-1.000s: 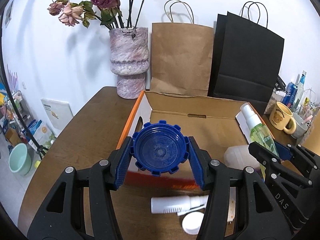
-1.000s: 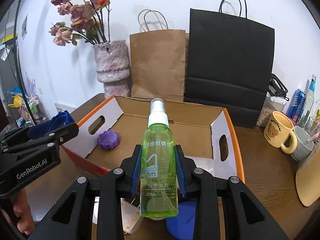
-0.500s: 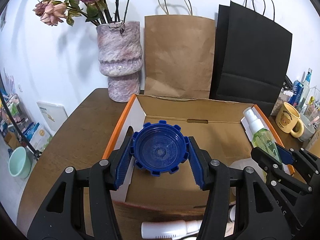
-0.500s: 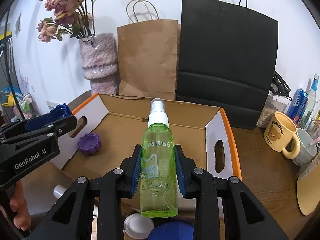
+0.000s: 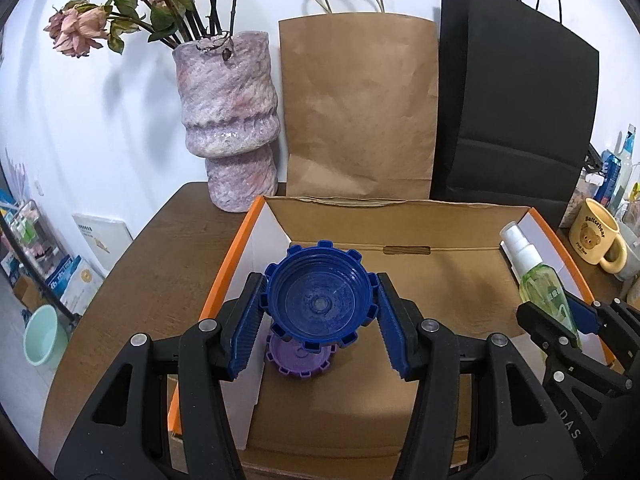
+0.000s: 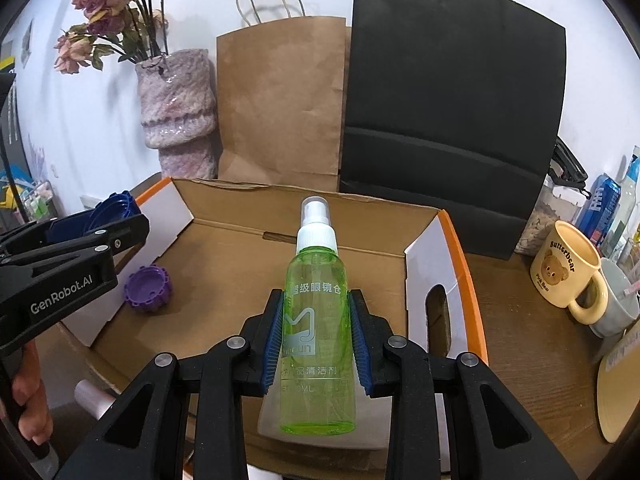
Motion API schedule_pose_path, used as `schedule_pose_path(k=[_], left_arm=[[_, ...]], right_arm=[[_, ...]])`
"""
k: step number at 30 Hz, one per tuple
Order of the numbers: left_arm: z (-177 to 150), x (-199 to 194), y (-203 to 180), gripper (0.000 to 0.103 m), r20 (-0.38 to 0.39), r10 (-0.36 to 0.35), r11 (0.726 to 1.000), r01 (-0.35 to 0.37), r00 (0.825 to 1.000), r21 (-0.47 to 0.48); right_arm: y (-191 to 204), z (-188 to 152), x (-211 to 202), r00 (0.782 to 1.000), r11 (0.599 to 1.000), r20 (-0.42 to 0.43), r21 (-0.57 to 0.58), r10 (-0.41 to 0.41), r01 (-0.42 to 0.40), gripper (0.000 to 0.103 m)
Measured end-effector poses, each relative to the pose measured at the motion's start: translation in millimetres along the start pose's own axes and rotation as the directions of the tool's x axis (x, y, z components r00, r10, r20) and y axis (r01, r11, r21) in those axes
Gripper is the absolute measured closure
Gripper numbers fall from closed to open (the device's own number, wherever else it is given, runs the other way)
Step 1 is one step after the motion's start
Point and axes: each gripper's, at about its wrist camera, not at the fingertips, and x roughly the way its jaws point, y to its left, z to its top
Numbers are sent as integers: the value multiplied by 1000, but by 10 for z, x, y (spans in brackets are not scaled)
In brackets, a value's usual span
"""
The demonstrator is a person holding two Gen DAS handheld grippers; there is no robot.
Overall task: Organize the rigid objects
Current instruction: 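Carry the blue cap and green spray bottle into the cardboard box, open both tools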
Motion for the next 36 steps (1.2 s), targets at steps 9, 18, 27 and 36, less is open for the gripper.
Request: schedule_pose_path(k=[9, 18, 27, 36], left_arm=[[2, 20, 47, 39, 7, -5, 1000, 5, 1000, -5], [58, -86, 185, 0, 61, 24, 998, -20, 998, -58], [50, -121, 171, 0, 68, 16, 999, -13, 998, -50], [16, -175, 183, 0, 69, 7, 999, -3, 998, -54]], right_arm=[[-32, -15, 49, 1000, 1000, -21, -5, 16, -16, 68], [-67, 40, -102, 998, 998, 28, -10, -54, 54, 6], [-58, 38, -109, 998, 999, 33, -12, -51, 52, 6], [-74, 14, -189, 997, 999, 50, -4, -52, 52, 6]])
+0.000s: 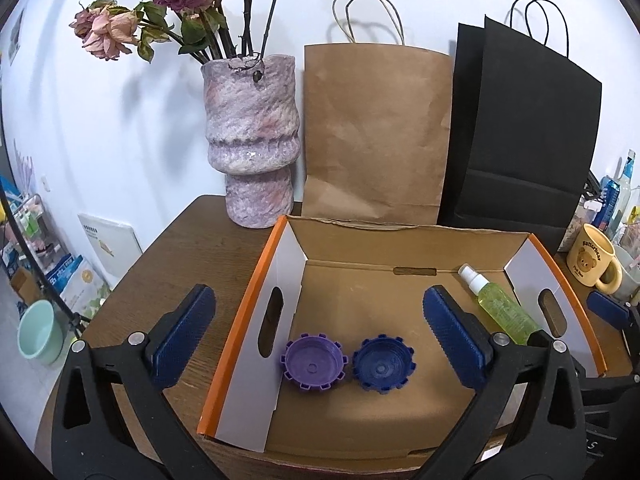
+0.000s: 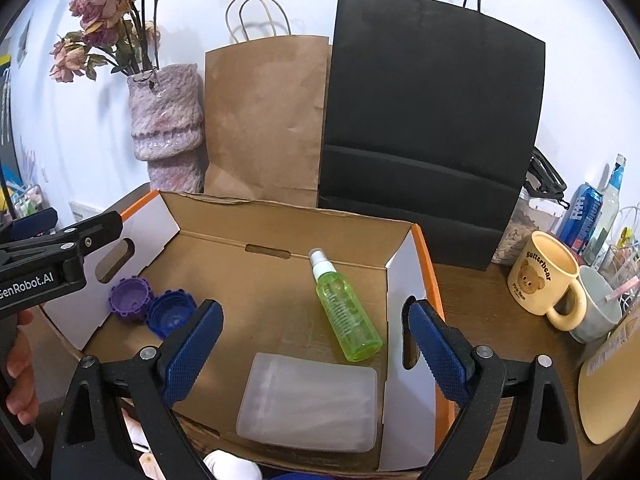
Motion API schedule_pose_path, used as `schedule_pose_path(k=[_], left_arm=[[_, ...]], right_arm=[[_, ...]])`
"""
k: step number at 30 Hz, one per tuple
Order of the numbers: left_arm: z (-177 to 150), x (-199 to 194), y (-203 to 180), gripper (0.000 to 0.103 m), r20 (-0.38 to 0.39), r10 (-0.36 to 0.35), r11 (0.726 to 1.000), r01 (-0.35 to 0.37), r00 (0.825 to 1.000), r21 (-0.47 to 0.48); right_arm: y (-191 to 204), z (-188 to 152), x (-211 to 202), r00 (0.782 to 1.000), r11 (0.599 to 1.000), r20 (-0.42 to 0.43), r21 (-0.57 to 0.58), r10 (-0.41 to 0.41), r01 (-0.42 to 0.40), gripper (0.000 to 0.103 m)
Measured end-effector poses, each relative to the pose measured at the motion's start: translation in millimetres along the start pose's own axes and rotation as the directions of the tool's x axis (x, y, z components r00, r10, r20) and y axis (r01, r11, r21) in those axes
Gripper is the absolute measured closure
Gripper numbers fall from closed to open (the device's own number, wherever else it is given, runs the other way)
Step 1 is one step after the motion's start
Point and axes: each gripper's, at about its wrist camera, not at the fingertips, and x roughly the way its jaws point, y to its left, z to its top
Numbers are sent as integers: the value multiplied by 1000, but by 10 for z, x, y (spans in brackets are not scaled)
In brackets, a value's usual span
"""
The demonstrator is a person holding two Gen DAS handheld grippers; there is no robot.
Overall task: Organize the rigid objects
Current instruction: 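Carry the blue cap and green spray bottle into the cardboard box, open both tools, then withdraw both tools from the box and move the left tool to the white lid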
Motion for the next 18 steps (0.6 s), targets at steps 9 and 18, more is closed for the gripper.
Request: schedule_pose_path(k=[9, 18], left_arm=[[-48, -176, 34, 0, 26, -9, 1000, 9, 1000, -3], [-177, -417, 52, 0, 46, -21, 1000, 20, 999, 14]], right_arm=[[31, -57, -178, 999, 1000, 32, -5, 2, -2, 6], [31, -176, -415, 999, 1000, 48, -9, 1, -1, 6]])
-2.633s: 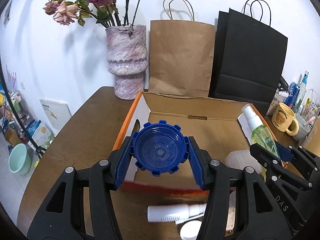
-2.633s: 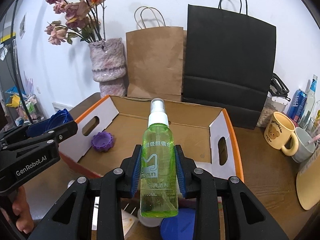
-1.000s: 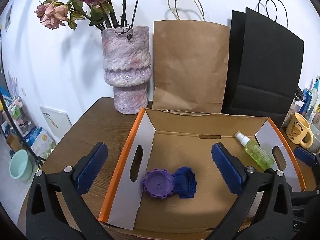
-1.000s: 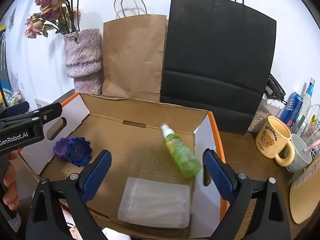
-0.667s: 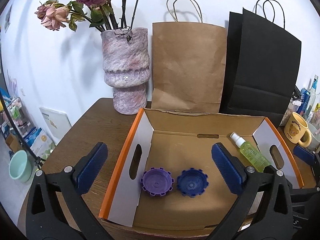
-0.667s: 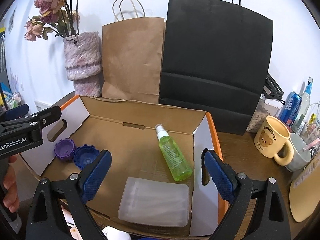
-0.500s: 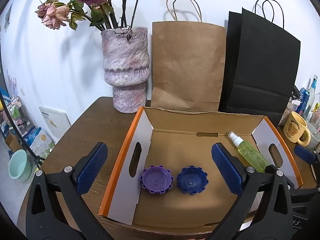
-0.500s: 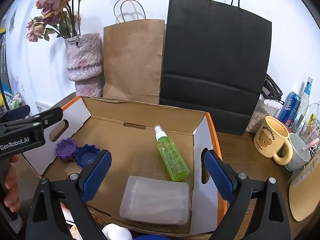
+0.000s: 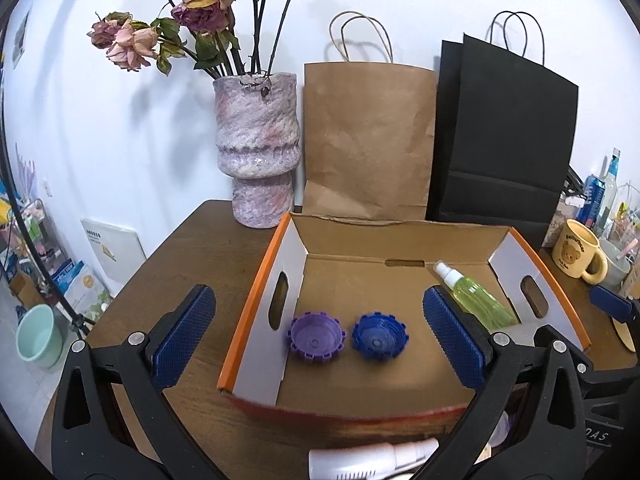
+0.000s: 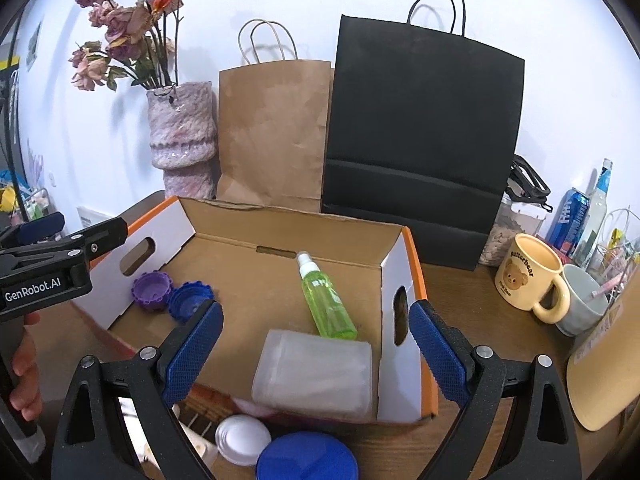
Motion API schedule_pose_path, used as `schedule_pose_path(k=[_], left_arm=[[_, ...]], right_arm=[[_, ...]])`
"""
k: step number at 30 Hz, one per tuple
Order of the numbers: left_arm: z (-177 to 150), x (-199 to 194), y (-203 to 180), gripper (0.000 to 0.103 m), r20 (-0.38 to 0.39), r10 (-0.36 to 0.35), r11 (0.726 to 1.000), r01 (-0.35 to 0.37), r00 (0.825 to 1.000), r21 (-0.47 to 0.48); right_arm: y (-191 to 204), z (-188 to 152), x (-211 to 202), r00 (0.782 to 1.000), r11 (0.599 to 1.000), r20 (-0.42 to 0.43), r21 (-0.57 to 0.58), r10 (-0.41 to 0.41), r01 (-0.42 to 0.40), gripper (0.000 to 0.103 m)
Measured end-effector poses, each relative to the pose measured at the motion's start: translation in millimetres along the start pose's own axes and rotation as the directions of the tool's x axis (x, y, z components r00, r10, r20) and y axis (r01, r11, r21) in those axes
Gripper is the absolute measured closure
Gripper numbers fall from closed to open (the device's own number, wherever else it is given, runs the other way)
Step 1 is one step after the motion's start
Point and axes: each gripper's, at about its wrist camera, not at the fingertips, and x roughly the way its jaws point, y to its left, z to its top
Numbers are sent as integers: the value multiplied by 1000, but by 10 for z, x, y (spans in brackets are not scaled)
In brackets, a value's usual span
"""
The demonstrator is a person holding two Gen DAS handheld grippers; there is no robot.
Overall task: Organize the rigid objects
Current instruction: 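Withdraw both tools from the box and move the left tool to the white lid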
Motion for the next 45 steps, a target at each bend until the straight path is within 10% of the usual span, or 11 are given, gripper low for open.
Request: schedule_pose_path(k=[45], left_arm=[[-1018, -704, -148, 0, -165, -23, 997, 35, 986, 70]], right_arm=[[-302, -968, -811, 996, 997, -88, 74, -26, 32, 6]])
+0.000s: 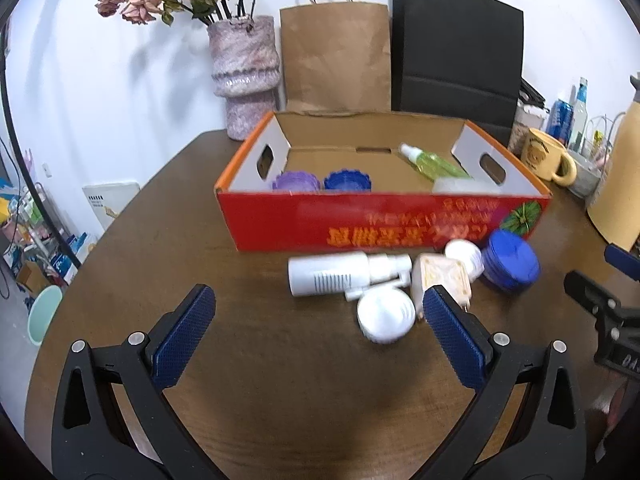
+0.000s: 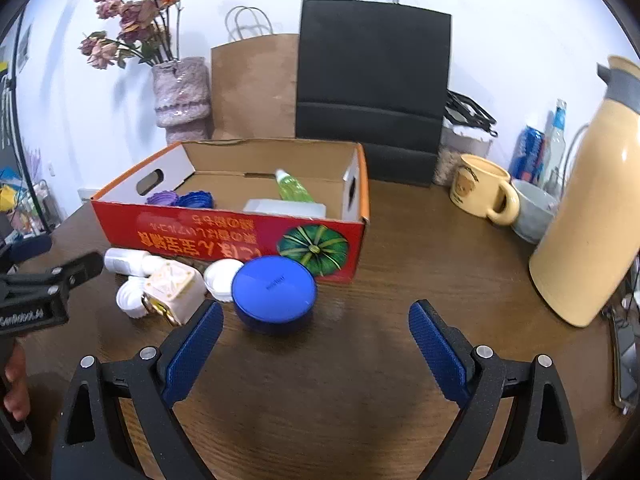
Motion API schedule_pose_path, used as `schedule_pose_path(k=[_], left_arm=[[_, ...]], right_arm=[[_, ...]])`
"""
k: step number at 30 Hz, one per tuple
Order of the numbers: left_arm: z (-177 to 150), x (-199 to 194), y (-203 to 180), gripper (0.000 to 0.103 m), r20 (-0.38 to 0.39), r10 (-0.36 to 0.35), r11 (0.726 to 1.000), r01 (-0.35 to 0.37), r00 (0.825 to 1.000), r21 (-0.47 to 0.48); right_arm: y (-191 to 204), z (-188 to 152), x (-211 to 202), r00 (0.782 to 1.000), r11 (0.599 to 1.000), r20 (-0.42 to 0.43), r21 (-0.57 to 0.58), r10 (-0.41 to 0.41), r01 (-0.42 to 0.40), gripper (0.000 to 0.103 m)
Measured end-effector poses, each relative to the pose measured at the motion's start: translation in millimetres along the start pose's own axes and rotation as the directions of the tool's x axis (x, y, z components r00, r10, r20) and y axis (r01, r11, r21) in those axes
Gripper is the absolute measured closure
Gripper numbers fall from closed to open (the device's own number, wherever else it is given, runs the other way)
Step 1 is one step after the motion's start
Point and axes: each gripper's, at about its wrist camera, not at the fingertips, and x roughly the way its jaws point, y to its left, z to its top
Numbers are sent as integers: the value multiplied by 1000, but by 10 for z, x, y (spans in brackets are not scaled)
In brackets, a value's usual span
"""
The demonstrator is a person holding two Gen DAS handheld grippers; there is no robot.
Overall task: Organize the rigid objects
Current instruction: 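Withdraw both tools from the box and move the left tool to the white lid, then close the left tool fingers on the white round lid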
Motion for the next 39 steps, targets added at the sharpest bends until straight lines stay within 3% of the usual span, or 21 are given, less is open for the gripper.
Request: schedule_pose_path(k=[5, 16, 21, 26, 29, 31, 33, 39], left_arm=[[-115, 53, -91, 0, -55, -17, 1000, 18, 998, 21], [-107, 341, -146, 0, -135, 28, 999, -25, 990, 25], [-74, 419, -179, 2, -137, 53, 998, -49, 989, 29], [-38, 454, -205, 16, -136, 24, 1000, -21, 990, 23], [-38, 447, -245, 32, -131, -4, 999, 9, 991, 31], [-49, 476, -274, 52, -148, -21, 999, 27, 989, 38], [-66, 527, -260, 66, -178, -52, 998, 56, 983, 22], [-87, 496, -241, 66, -169, -74, 997, 77, 983, 14]], right_arm=[[-98, -92, -4, 999, 1000, -39, 25, 20, -19, 6], [18, -109, -10, 999, 999, -36, -7, 32, -33, 6], [45, -120, 19, 999, 1000, -45, -10, 28, -29, 6], [36, -120, 34, 998, 1000, -50, -6, 29, -30, 6], [37, -124, 41, 998, 1000, -53, -6, 30, -30, 6], [38, -126, 50, 998, 1000, -55, -5, 30, -31, 6], [42, -131, 51, 998, 999, -56, -5, 31, -31, 6], [48, -135, 55, 998, 999, -60, -3, 33, -33, 6]])
